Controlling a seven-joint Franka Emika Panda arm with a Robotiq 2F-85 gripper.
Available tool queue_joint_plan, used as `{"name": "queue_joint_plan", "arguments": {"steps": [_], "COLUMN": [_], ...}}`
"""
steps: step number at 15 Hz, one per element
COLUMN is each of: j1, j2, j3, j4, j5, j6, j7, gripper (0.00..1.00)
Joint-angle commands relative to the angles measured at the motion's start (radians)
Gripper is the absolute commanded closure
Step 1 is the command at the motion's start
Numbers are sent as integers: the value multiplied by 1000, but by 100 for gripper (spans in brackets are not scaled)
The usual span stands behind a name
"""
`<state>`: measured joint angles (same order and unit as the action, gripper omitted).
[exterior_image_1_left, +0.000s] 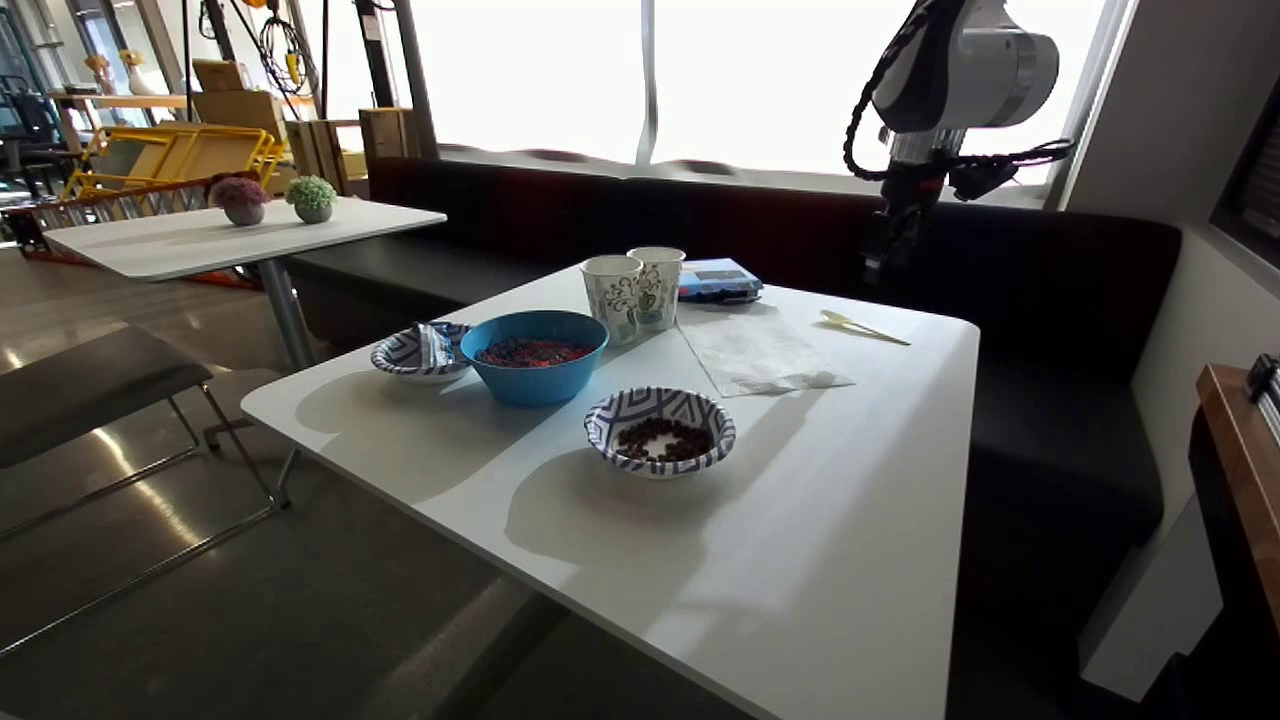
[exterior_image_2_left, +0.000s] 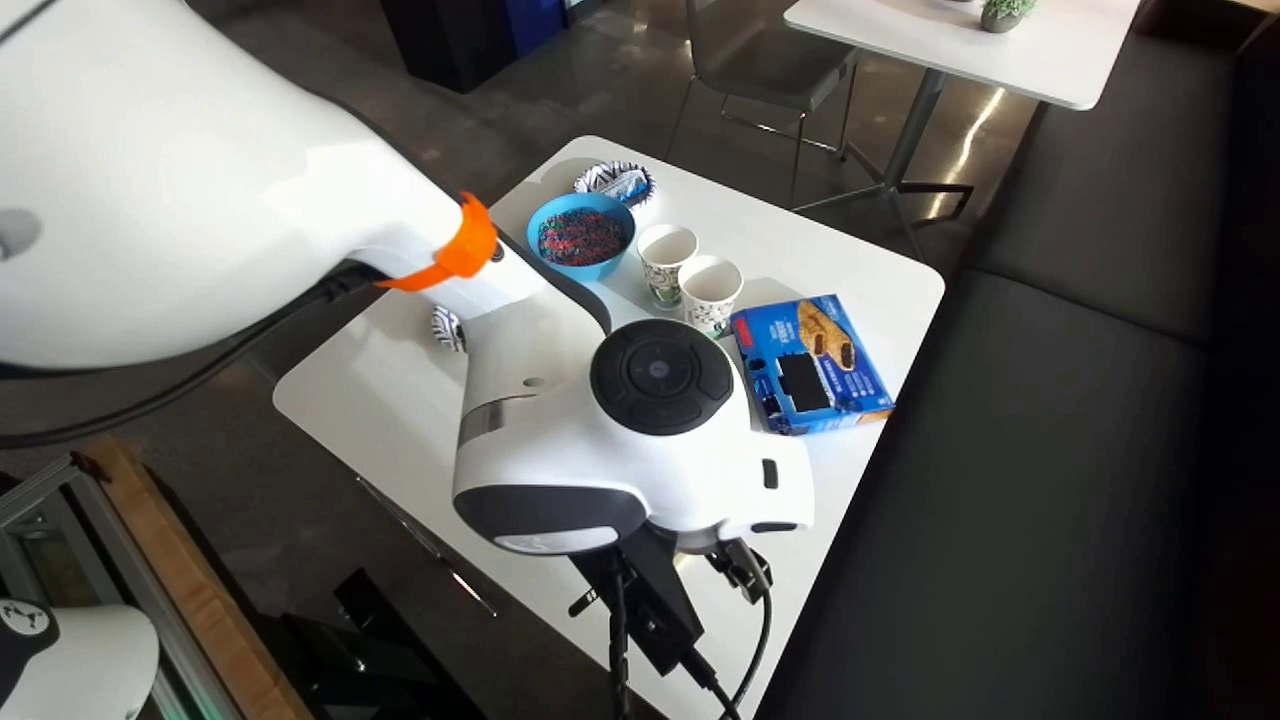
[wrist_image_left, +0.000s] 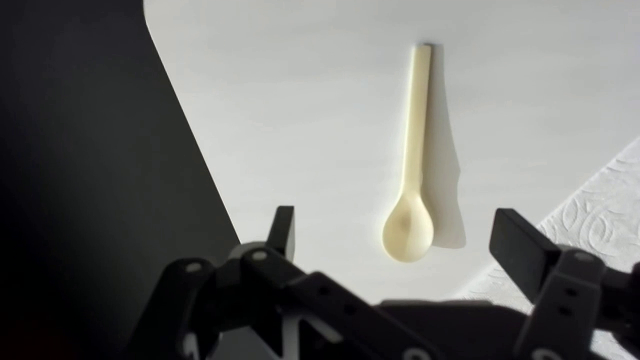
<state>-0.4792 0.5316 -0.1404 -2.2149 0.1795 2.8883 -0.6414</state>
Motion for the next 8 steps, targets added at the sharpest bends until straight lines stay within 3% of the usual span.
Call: {"name": "queue_joint_plan", "arguments": {"steps": [1,4,8], "j1": [-61,-220,-397], "j2": [7,44,107], "j3": [66,246,423], "j4": [-9,-24,-58], "j5": [-39,-10,-66], "j6": [53,182,307], "j7": [3,-89,-58], "gripper": [0,0,0]}}
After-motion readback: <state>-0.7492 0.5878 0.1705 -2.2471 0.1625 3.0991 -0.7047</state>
